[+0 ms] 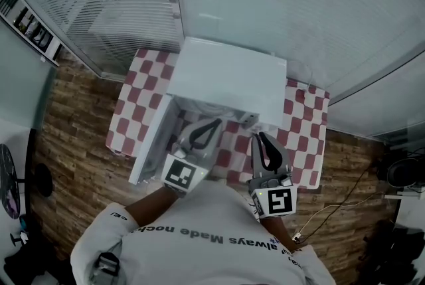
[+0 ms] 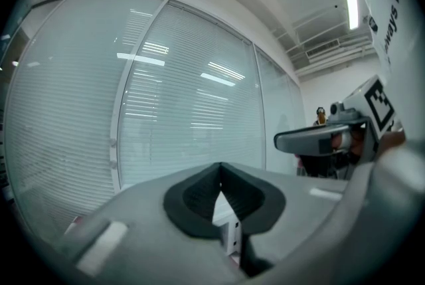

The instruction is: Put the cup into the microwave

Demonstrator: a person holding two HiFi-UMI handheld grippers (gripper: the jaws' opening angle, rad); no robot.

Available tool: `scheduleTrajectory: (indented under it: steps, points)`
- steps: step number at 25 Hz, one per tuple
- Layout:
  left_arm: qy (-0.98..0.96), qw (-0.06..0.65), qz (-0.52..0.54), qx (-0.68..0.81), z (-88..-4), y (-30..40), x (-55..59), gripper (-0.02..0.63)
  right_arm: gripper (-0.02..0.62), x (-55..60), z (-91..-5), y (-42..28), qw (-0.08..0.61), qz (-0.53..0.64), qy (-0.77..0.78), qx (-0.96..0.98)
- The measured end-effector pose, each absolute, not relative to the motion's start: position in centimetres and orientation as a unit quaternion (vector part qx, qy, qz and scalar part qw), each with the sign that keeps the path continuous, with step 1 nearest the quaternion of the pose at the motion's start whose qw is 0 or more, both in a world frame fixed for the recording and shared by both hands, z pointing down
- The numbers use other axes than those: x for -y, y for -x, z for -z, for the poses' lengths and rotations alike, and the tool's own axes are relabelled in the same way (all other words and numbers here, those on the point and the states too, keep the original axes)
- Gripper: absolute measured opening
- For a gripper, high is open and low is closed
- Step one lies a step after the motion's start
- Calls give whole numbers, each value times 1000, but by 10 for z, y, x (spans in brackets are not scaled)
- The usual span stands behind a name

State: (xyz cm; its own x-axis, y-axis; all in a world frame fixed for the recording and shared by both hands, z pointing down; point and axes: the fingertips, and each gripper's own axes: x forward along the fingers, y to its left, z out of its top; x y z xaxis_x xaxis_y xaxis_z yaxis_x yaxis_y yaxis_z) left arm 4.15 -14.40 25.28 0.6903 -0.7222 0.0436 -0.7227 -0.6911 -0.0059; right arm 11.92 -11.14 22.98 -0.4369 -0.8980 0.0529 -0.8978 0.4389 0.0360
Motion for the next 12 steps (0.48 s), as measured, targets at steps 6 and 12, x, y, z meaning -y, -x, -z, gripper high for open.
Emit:
scheduleTrajectory:
  steps: [6, 12]
  points:
    - [-920, 14, -15, 390, -253, -42, 139, 5, 37, 106, -234, -118, 42, -1, -525, 850]
    - [-922, 23, -14, 387, -256, -42, 136, 5, 37, 106, -232, -116, 34, -3, -527, 849]
